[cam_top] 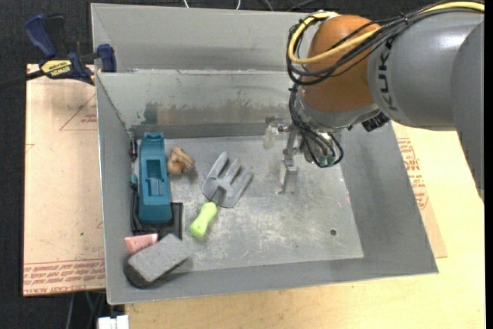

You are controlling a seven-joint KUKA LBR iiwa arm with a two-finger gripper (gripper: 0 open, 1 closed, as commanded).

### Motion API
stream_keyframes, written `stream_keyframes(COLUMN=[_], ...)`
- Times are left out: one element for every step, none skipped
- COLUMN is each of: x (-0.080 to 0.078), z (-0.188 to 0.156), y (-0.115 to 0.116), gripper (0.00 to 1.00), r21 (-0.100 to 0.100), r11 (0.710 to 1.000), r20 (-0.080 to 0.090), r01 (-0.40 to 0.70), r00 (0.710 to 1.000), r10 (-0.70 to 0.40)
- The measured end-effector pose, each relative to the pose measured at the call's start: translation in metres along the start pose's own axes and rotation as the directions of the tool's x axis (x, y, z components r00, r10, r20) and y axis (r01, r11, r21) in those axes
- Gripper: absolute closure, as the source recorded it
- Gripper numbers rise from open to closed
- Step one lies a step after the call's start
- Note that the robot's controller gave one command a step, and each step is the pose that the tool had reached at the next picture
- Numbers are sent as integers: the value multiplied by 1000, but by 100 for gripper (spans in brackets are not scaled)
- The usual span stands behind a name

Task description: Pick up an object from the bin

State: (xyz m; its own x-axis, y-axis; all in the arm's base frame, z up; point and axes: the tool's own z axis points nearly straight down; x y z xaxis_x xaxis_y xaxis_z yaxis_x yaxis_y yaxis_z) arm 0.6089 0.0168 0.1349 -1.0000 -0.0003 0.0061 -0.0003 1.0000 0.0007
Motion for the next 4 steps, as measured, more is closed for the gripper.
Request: stream_keyframes(x=[-2,43,45,27], z=[-5,20,60,65], y=[0,47,64,65], gripper=[0,0,0,0], r21=[0,-1,0,-2], r11=[1000,1000,1000,998], r20=[7,4,9,16], r01=[0,16,-26,64], r00=[1000,1000,1000,998], r10=[0,-16,26,-64])
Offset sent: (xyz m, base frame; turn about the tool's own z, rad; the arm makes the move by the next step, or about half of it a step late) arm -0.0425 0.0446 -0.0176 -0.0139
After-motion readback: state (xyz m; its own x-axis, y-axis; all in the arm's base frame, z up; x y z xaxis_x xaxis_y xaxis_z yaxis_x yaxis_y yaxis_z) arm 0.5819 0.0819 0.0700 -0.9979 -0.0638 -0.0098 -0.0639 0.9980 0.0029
